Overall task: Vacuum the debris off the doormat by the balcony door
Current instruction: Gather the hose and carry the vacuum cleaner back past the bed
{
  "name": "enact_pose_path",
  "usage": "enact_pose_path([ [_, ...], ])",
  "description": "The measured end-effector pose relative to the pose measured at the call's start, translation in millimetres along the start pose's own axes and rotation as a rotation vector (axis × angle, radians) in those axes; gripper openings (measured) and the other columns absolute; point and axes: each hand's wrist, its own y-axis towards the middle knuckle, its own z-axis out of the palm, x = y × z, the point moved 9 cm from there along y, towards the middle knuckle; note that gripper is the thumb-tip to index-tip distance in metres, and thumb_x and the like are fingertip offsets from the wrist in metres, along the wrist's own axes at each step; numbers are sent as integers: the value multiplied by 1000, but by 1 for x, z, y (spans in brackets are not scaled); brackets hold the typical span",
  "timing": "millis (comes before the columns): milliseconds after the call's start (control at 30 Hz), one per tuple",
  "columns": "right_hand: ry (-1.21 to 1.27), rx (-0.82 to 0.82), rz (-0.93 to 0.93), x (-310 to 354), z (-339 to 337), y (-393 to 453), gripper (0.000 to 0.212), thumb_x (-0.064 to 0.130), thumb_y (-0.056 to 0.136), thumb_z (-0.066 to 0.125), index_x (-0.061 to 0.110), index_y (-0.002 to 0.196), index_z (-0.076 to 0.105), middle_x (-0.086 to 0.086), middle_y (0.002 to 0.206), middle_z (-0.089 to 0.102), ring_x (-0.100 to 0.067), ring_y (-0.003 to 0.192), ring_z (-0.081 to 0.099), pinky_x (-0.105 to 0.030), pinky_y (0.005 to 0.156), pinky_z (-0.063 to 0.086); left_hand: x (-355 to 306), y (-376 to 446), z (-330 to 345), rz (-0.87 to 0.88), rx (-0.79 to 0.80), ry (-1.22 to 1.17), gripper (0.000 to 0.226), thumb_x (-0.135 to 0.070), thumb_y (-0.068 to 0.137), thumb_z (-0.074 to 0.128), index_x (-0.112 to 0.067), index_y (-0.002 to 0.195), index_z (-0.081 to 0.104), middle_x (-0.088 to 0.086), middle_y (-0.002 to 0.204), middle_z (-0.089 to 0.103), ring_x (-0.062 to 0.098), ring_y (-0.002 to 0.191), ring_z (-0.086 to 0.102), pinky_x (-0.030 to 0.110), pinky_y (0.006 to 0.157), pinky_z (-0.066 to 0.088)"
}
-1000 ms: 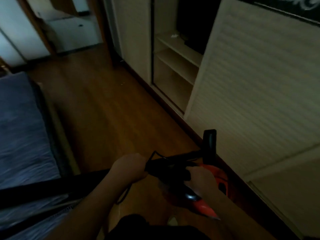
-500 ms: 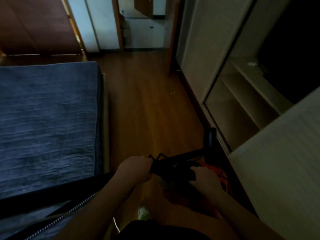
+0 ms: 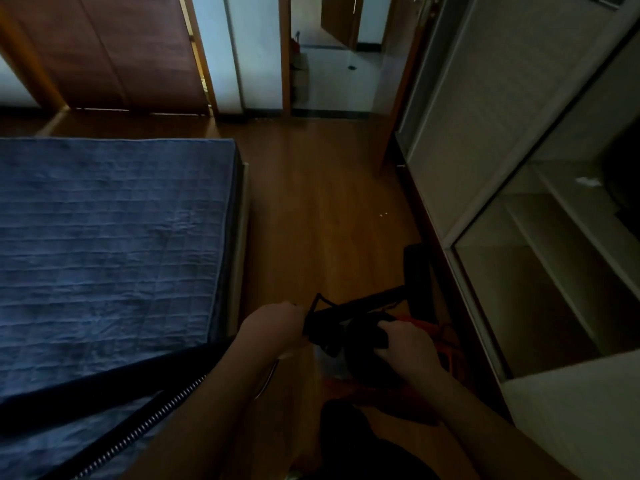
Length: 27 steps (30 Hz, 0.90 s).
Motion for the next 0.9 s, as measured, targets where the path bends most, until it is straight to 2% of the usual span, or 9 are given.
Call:
enact_pose_path([
  [100, 9, -1, -14, -7, -7, 56, 20, 40, 89, 60, 23, 100, 62, 3, 96, 65, -15, 89, 62, -22, 59, 40, 9, 44, -33, -26, 26, 20, 34, -29, 99, 44, -14, 130, 49, 0, 86, 50, 16, 72, 50, 29, 66, 45],
  [200, 27, 22, -32, -17, -18, 113, 20, 40, 89, 59, 23, 98, 61, 4, 95, 64, -14, 89, 62, -18, 49, 29, 17, 86, -70, -38, 15, 36, 38, -31, 99, 46, -15, 133, 47, 4, 99, 57, 18, 76, 51, 29, 67, 45],
  [267, 31, 46, -37, -21, -26, 149, 20, 39, 89, 59, 23, 100, 61, 4, 98, 64, -14, 93, 62, -20, 55, 35, 25, 111, -96, -42, 0, 48, 39, -31, 99, 47, -17, 135, 47, 6, 109, 60, 18, 78, 51, 30, 67, 46],
  [367, 45, 69, -74, -20, -45, 198, 23, 40, 88, 60, 24, 104, 62, 4, 101, 65, -13, 94, 62, -23, 64, 43, 40, 143, -132, -59, -5, 60, 38, -31, 98, 48, -18, 134, 47, 6, 111, 62, 21, 84, 58, 31, 68, 47],
  [433, 26, 48, -120, -15, -62, 234, 23, 41, 88, 60, 25, 104, 62, 5, 100, 66, -13, 94, 62, -22, 60, 42, 52, 162, -156, -74, -17, 68, 37, -32, 97, 49, -20, 132, 49, 6, 114, 63, 23, 94, 63, 32, 71, 49],
  [533, -1, 32, -172, -1, -85, 279, 20, 42, 87, 60, 26, 99, 62, 6, 96, 64, -13, 92, 62, -17, 49, 26, 78, 188, -183, -138, -21, 33, 35, -36, 96, 50, -22, 128, 52, 5, 110, 64, 23, 93, 64, 31, 70, 50],
  [700, -20, 32, -207, 21, -108, 364, 20, 42, 86, 61, 26, 99, 63, 6, 95, 64, -13, 89, 62, -23, 64, 46, 121, 238, -224, -164, -47, -37, 31, -35, 95, 52, -22, 122, 54, 4, 103, 64, 21, 85, 64, 32, 70, 53],
  [900, -18, 58, -200, 51, -120, 472, 16, 39, 86, 62, 26, 96, 64, 7, 91, 64, -12, 86, 62, -20, 59, 39, 186, 314, -268, -158, -76, -33, 30, -31, 96, 49, -21, 123, 53, 6, 105, 64, 23, 86, 64, 34, 72, 54],
])
